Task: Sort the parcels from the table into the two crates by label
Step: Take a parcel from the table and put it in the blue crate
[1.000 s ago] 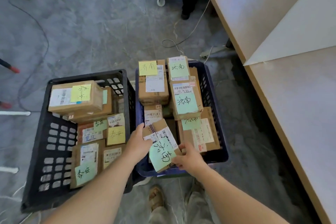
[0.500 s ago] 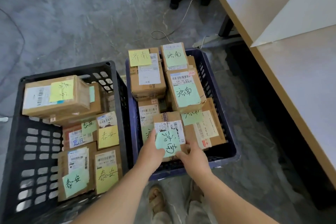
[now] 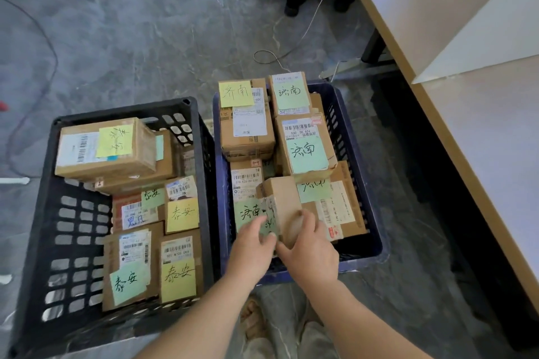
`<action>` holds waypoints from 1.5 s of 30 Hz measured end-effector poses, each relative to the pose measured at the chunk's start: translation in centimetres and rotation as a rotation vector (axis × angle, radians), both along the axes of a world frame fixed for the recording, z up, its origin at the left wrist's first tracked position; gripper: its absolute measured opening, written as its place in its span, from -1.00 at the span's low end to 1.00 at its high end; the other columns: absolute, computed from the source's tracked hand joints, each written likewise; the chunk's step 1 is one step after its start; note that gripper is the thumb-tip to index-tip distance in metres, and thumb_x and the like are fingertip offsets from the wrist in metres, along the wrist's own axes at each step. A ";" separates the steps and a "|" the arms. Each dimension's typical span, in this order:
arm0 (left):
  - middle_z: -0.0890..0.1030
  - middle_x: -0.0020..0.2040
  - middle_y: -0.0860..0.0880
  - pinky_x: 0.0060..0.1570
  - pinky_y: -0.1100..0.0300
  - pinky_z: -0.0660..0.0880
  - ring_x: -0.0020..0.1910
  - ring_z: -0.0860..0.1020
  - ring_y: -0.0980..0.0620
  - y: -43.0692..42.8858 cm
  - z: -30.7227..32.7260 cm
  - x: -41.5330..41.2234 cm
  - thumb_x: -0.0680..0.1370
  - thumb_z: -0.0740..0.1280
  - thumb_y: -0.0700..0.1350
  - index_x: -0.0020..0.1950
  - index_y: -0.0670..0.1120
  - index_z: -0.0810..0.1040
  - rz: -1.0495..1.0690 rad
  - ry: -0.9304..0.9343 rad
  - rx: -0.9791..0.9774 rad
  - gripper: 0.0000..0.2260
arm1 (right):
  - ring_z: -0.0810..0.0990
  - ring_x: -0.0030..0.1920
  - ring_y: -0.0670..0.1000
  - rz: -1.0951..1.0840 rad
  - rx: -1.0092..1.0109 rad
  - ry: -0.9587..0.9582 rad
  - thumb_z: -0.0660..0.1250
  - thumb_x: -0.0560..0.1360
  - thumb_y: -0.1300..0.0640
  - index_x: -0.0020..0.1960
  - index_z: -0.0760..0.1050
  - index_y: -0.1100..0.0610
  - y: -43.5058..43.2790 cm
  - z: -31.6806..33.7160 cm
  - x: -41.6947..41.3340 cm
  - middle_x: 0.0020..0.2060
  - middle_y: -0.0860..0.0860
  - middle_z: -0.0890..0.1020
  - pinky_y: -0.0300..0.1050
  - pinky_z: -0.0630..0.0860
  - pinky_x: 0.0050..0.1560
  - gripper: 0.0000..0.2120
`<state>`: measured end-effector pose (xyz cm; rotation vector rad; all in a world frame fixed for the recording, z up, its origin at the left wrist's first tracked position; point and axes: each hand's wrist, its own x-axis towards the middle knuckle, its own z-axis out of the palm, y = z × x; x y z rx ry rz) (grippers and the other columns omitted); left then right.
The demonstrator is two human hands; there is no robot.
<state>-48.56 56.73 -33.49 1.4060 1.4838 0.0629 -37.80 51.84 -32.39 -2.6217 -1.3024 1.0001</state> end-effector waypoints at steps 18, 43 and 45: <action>0.16 0.57 -0.02 0.46 0.12 0.14 0.52 0.20 0.02 0.6 -3.4 1.4 0.67 0.15 -0.10 0.60 0.06 0.00 0.066 -0.177 -0.257 -0.47 | 0.54 0.20 0.11 0.275 -0.146 0.052 0.20 0.57 0.26 0.58 -0.05 -0.01 -0.6 -4.1 0.2 0.56 0.10 -0.11 -0.11 0.48 -0.06 -0.31; 0.39 0.45 -0.06 0.24 0.19 0.34 0.32 0.40 -0.01 0.4 -5.7 2.1 0.60 0.07 -0.29 0.53 -0.07 0.27 0.036 0.013 -0.224 -0.52 | 0.47 0.15 0.16 -0.057 -0.119 0.131 0.12 0.58 0.20 0.24 0.39 0.23 2.5 -5.9 1.2 0.17 0.18 0.49 -0.01 0.45 0.15 -0.73; 0.41 0.40 -0.08 0.08 0.28 0.34 0.20 0.44 0.01 0.8 -5.0 2.1 0.61 0.09 -0.31 0.54 -0.10 0.25 0.090 -0.003 -0.244 -0.52 | 0.48 0.13 0.14 -0.078 -0.095 0.164 0.15 0.56 0.19 0.23 0.41 0.23 2.3 -5.6 1.5 0.16 0.17 0.48 -0.02 0.46 0.15 -0.73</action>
